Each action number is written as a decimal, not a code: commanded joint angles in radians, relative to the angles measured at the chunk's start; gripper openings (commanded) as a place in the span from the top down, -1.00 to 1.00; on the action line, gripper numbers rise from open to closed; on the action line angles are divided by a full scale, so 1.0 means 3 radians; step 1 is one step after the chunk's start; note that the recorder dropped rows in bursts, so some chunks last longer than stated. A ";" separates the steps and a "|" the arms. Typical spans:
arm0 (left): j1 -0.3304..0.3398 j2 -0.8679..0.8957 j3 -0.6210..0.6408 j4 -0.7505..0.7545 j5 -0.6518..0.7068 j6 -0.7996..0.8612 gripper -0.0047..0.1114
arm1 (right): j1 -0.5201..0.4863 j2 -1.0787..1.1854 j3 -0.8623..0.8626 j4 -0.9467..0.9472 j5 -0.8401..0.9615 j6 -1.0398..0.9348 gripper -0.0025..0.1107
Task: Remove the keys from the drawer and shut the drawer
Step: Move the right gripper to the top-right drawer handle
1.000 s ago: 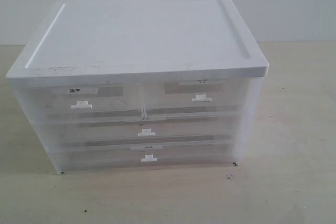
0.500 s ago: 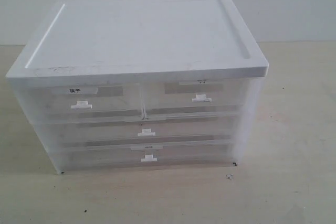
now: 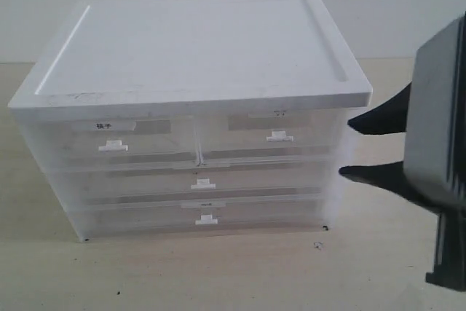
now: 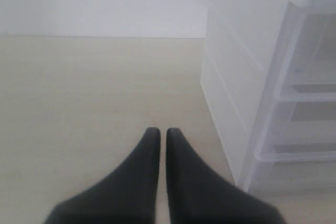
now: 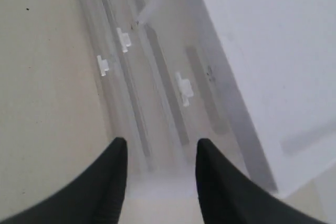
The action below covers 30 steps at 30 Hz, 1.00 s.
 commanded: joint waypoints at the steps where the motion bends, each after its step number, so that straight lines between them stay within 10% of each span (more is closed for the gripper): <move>1: 0.0001 0.0010 -0.0013 0.0000 -0.0038 0.0011 0.84 | 0.0333 0.0003 0.0285 0.0011 -0.0812 -0.0544 0.29; 30: 0.0001 0.0010 -0.0013 0.0000 -0.0038 0.0011 0.84 | 0.0392 0.0858 0.0473 -0.0056 -0.1872 -0.0921 0.29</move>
